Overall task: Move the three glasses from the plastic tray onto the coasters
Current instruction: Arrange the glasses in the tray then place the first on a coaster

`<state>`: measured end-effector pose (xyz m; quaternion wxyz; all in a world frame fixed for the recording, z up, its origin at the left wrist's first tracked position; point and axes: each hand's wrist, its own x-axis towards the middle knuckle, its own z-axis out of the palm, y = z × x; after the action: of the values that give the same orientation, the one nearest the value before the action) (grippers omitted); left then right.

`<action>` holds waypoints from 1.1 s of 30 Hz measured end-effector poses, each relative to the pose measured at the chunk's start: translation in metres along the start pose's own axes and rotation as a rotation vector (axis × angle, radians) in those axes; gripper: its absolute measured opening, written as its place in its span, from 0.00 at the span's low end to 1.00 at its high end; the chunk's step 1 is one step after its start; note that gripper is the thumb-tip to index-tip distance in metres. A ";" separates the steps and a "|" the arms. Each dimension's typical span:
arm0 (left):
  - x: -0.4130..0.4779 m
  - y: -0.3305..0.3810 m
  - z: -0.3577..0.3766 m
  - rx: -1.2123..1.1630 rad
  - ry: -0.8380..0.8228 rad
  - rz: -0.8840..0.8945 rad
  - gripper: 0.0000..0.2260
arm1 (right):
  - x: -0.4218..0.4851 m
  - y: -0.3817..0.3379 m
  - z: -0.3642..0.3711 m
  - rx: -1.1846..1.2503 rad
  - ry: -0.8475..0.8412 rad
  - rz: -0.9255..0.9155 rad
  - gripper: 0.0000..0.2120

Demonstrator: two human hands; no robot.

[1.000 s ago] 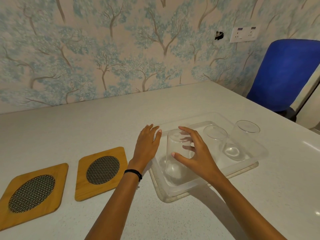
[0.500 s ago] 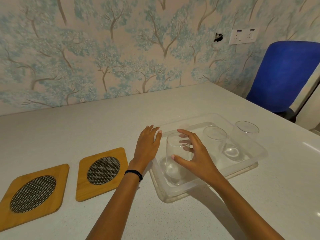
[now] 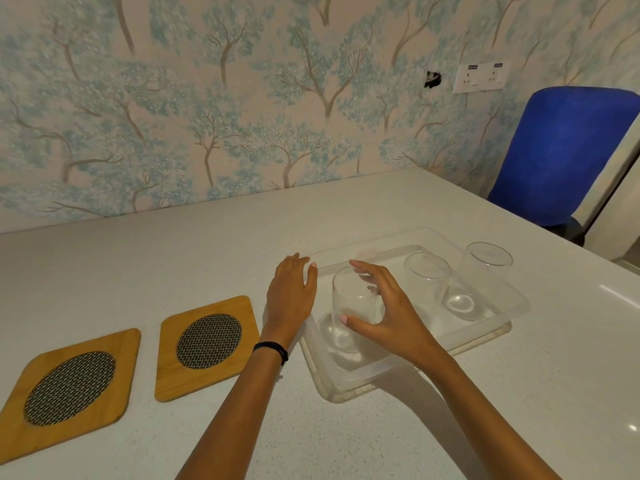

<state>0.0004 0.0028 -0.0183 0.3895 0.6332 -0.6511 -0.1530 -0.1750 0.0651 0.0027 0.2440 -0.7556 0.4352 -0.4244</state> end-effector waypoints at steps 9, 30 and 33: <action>-0.023 -0.007 -0.021 0.045 -0.016 0.051 0.18 | 0.000 0.000 -0.001 0.026 0.031 -0.024 0.33; -0.117 -0.111 -0.139 0.291 -0.099 0.061 0.18 | 0.001 -0.013 0.001 -0.044 0.099 0.005 0.27; -0.121 -0.120 -0.149 0.325 -0.093 0.082 0.18 | 0.001 -0.017 0.001 -0.065 0.117 0.016 0.26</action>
<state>0.1766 0.1423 -0.0426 0.2574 0.6530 -0.7098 -0.0589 -0.1661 0.0727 0.0148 0.1969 -0.7337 0.4683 -0.4512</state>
